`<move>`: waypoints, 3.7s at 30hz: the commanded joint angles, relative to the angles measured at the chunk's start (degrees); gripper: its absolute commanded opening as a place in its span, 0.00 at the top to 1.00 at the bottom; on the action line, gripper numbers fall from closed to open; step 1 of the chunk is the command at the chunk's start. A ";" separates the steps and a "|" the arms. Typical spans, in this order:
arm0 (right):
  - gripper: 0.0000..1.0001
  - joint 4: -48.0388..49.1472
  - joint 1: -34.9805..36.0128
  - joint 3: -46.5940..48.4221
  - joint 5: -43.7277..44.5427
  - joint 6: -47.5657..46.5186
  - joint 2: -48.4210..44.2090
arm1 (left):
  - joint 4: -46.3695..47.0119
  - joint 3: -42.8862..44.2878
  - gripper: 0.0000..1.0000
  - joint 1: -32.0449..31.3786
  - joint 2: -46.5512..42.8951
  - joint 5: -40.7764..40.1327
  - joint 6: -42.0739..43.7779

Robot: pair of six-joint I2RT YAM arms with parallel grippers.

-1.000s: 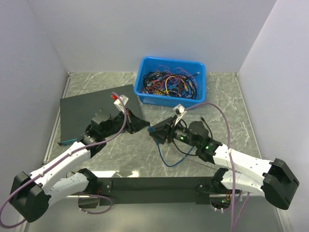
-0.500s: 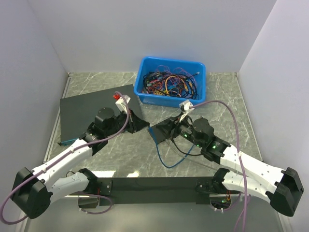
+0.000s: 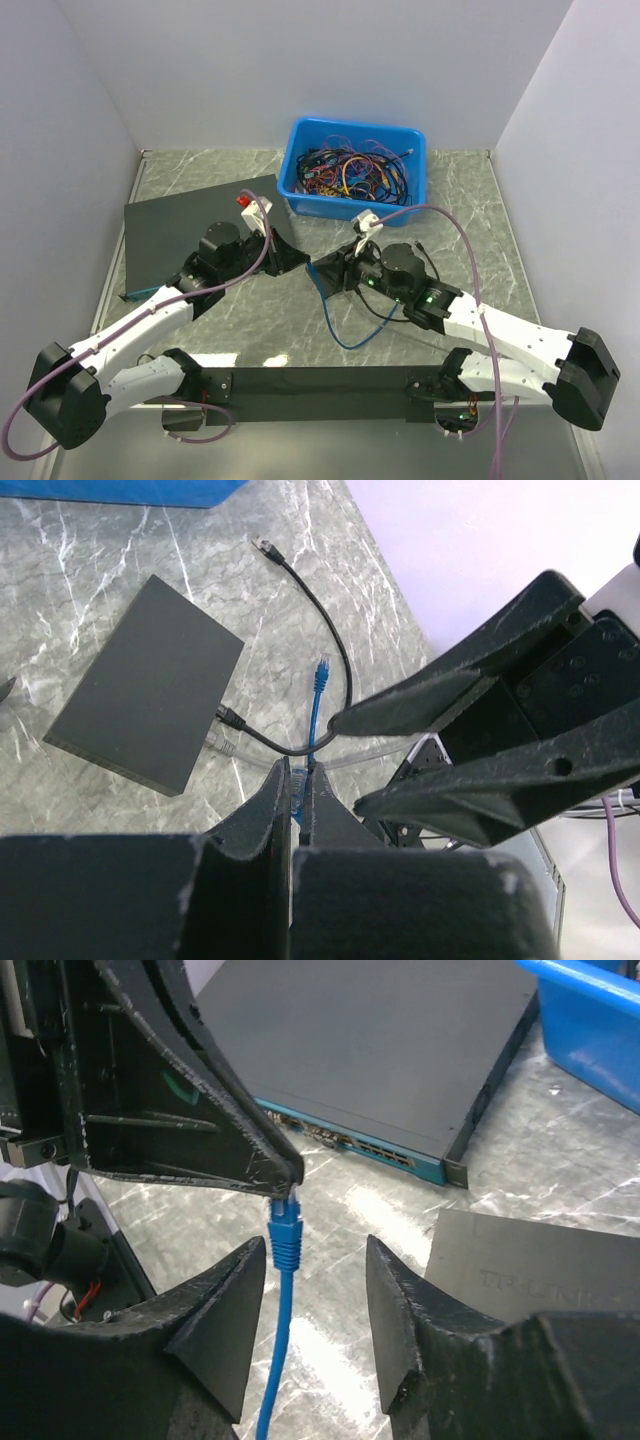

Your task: Insert the plug into the switch port

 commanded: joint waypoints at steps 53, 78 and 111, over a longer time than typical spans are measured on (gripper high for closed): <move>0.68 -4.16 9.18 9.82 13.44 -2.83 10.12 | -1.81 0.71 1.00 -0.24 -2.31 -3.25 0.21; 0.52 -5.57 9.36 10.62 16.26 -1.96 8.54 | -1.64 0.62 0.99 -0.24 -2.58 -3.25 0.21; 1.00 -27.53 2.51 7.54 35.24 11.57 5.20 | -1.46 -0.16 0.36 -0.24 0.06 -6.77 0.65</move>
